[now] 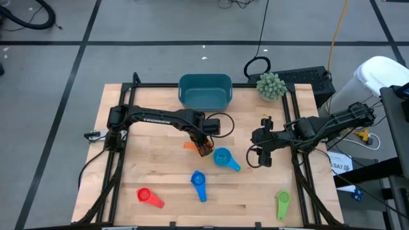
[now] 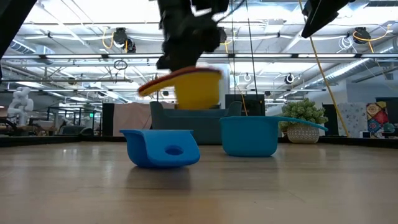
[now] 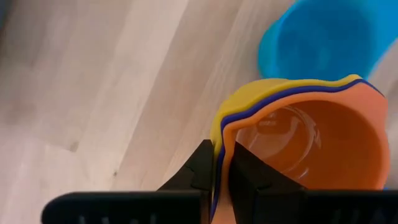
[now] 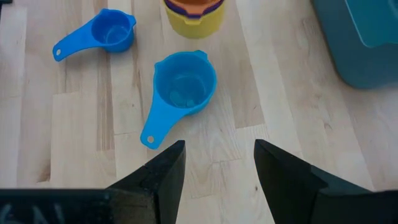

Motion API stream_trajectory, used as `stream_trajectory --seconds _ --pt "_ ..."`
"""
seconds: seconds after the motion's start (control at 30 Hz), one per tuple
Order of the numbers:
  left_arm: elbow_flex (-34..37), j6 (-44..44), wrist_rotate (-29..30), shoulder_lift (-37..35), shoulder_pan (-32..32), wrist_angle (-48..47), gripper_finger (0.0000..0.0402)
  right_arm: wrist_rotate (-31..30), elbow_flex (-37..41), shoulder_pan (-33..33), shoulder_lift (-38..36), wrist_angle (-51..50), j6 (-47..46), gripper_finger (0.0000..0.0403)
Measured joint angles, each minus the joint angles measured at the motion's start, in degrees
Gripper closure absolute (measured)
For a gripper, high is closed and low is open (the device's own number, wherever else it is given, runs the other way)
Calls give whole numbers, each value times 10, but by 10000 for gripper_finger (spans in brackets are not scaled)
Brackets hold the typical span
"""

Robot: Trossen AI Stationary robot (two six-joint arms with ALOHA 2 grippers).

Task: Nest measuring cups in basket
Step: Stack the nest measuring cups on top of the light blue measuring cup

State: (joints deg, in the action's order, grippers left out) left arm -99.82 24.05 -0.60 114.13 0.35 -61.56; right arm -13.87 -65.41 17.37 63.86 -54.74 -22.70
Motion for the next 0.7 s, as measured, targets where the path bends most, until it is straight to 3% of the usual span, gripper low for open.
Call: stream_trajectory --seconds 0.17,0.43,0.57,0.7 --pt "-48 5 6 -1 -14 13 377 -13 0 0 0 -13 0 218" --pt "-52 44 24 -1 -41 15 377 -13 5 0 0 -52 -32 218" --pt "-52 59 37 -1 -48 16 377 -12 44 0 0 -46 -47 218" --pt "-52 61 37 -1 -48 19 377 22 124 0 0 37 -40 218"
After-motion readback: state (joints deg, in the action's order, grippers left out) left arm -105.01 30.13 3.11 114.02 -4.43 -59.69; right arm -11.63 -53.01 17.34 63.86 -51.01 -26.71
